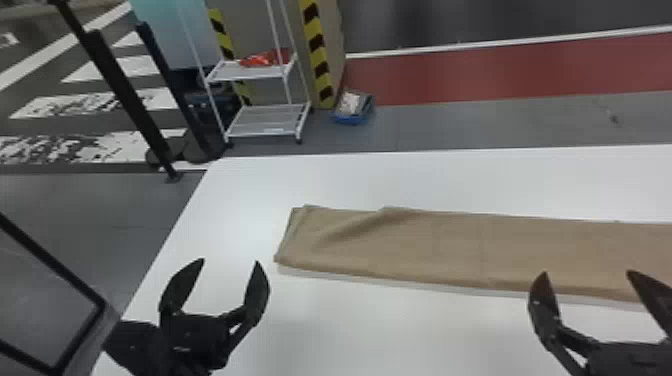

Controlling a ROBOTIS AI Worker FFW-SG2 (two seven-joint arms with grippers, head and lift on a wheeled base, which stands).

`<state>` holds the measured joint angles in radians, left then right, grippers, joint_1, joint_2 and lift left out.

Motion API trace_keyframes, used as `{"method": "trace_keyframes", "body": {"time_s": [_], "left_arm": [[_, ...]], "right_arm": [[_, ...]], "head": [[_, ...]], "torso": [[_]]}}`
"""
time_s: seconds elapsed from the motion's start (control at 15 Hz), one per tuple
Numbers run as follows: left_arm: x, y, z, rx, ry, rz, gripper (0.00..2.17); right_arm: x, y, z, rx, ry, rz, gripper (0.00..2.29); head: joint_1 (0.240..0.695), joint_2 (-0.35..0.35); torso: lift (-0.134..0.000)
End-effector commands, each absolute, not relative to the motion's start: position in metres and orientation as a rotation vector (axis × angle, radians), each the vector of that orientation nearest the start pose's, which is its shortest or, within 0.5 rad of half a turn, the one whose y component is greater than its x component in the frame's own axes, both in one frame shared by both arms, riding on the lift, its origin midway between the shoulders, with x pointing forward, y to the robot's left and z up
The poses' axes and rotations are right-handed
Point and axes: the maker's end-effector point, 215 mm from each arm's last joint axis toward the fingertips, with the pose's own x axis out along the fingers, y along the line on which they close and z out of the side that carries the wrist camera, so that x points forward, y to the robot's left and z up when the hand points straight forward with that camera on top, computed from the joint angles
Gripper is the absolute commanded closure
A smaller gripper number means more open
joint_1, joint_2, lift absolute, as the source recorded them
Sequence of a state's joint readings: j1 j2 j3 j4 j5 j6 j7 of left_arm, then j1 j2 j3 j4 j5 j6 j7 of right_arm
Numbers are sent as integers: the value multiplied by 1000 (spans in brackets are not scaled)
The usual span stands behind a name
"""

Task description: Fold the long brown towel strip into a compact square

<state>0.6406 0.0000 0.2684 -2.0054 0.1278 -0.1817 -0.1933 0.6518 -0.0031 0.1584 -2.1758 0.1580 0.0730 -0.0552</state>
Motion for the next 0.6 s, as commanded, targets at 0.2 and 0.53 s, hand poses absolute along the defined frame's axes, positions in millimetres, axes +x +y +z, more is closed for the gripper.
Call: {"method": "trace_keyframes", "body": {"time_s": [0.2, 0.53], "left_arm": [[386, 332, -351, 29, 7, 45, 53], [385, 331, -349, 29, 4, 43, 53]], "right_arm": [[398, -158, -345, -70, 105, 73, 90], [397, -159, -342, -69, 100, 72, 93]], "head": [[695, 251], [695, 248]], "torso": [[-122], [-122]]}}
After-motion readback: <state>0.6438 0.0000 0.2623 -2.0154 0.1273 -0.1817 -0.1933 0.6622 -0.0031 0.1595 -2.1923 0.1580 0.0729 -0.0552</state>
